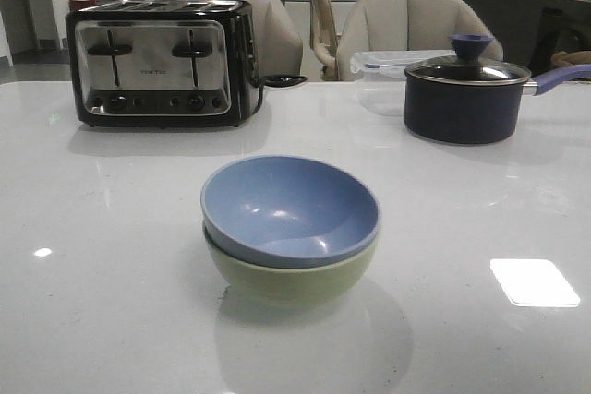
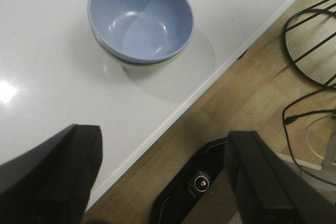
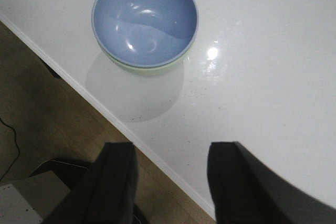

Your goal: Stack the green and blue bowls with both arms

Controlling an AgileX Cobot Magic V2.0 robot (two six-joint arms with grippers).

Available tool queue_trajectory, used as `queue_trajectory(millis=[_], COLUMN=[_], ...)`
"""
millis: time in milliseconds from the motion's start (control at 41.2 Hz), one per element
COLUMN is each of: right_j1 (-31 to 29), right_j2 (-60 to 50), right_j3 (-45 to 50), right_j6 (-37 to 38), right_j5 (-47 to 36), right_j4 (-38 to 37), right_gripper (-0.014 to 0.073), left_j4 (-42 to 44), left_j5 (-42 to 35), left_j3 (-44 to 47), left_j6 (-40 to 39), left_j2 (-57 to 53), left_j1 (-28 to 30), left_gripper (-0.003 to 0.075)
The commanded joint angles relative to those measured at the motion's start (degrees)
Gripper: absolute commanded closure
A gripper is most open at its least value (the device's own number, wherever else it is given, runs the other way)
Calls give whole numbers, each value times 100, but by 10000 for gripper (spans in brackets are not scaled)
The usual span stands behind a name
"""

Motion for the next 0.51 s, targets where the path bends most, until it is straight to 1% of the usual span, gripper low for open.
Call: queue_trajectory(millis=[0,121,170,340,413,486], right_j1=[-7,-7,-7,-7,-7,-7], right_j2=[-21,-21,-21,-21,-21,-21], right_j3=[-153,-153,-153,-153,-153,-153], right_j6=[-51,-51,-51,-39,-39,-39], right_j5=[-273,-273,-273,-273,-273,-273], right_j4=[42,29,29,29,29,29], right_gripper=[169,169,169,177,228,316], left_j4=[448,1467,1600,1574,1574,1574], left_j5=[-221,-176,-174,-261,-305,-361], left_j3=[86,270,294,294,294,294], left_j6=[-482,-1542,-1656,-1656,-1656,-1656], left_j2=[-453,-749,-789,-812,-800,-800], left_j1=[-51,-51,-51,-51,-51,-51], left_gripper=[172,172,172,174,209,294])
